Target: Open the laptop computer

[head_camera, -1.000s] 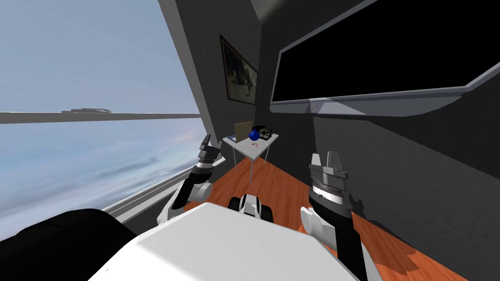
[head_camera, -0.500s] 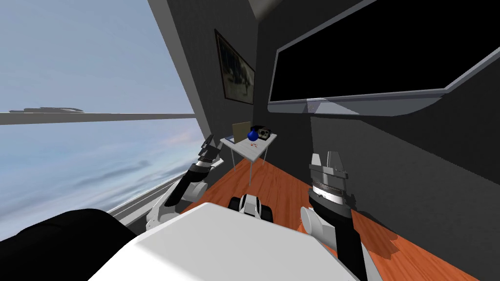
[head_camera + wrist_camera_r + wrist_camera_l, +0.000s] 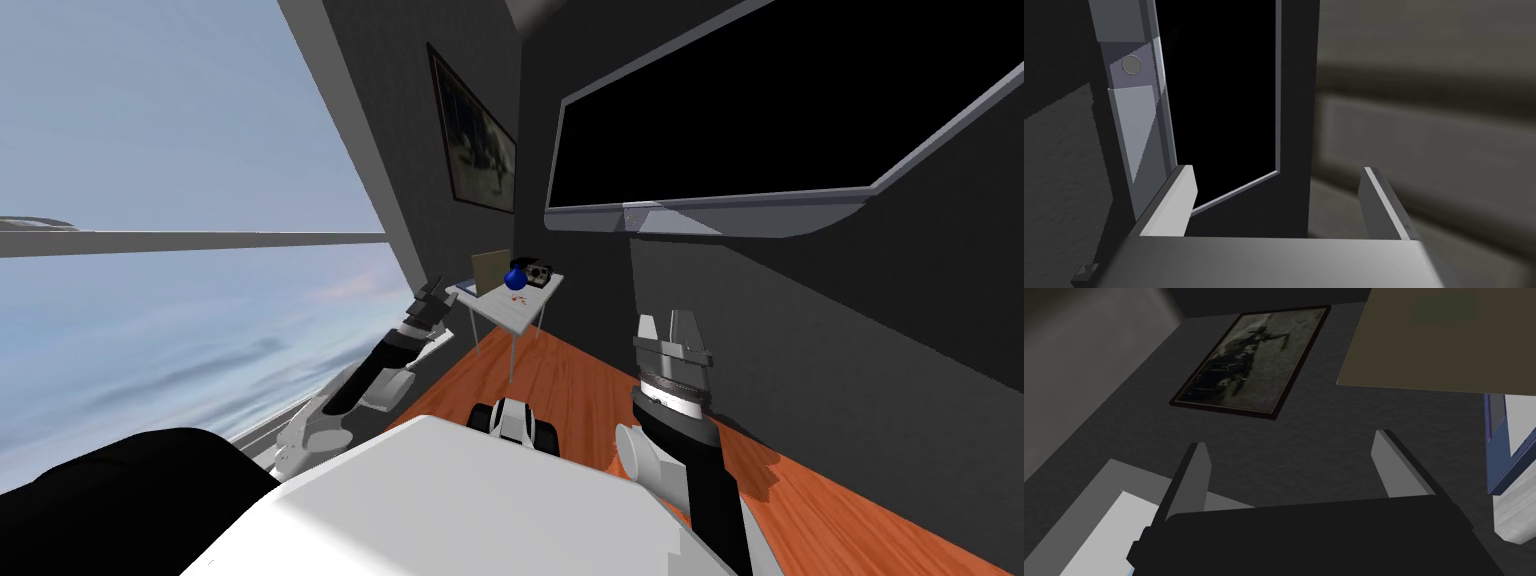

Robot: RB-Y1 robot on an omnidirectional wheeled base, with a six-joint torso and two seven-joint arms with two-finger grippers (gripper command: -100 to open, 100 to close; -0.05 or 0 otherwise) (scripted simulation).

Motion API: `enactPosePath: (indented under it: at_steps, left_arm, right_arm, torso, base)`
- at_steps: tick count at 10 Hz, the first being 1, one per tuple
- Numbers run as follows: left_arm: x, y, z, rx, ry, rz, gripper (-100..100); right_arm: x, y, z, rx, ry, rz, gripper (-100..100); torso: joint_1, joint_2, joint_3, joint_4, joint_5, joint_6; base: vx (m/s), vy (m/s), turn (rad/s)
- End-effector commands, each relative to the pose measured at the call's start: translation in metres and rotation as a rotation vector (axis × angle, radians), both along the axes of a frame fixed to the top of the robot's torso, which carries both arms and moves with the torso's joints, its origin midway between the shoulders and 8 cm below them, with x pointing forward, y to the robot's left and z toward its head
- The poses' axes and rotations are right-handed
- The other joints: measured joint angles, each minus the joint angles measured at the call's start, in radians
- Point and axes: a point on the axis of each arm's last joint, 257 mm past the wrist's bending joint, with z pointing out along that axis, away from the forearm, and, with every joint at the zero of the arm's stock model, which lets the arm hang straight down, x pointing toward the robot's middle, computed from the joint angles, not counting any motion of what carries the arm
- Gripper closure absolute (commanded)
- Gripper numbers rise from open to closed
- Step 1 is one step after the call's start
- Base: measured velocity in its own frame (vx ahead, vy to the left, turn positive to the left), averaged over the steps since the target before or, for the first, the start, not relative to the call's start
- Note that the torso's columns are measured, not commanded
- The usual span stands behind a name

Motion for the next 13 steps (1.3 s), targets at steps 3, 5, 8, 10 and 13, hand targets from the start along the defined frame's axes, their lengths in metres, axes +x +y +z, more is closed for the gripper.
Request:
enactPosePath:
  at_steps: [3, 5, 8, 10, 13]
  left_arm:
    - [0.008, 0.003, -0.003, 0.061, 0.074, -0.020, -100]
    - [0.014, 0.006, -0.005, 0.093, 0.120, -0.024, -100]
    - [0.020, 0.010, -0.007, 0.133, 0.169, -0.025, -100]
    - [0.023, 0.011, -0.008, 0.164, 0.195, -0.027, -100]
    - [0.030, 0.016, -0.009, 0.208, 0.244, -0.019, -100]
  right_arm:
    - [0.000, 0.000, 0.000, 0.000, 0.000, 0.000, 0]
    - [0.000, 0.000, 0.000, 0.000, 0.000, 0.000, 0]
    - [0.000, 0.000, 0.000, 0.000, 0.000, 0.000, 0]
    - [0.000, 0.000, 0.000, 0.000, 0.000, 0.000, 0]
    - [0.000, 0.000, 0.000, 0.000, 0.000, 0.000, 0]
  torso:
    - [0.003, -0.001, -0.001, 0.000, 0.001, 0.000]
    - [0.001, 0.000, 0.000, 0.000, 0.000, 0.000]
    - [0.001, -0.001, 0.000, 0.000, 0.000, 0.000]
    - [0.001, -0.001, 0.000, 0.000, 0.000, 0.000]
    - [0.002, 0.000, 0.000, 0.000, 0.001, 0.000]
  base:
    - [0.039, 0.052, -0.100]
    - [0.028, 0.047, -0.097]
    - [0.031, 0.044, -0.097]
    - [0.030, 0.041, -0.058]
    - [0.024, 0.052, -0.091]
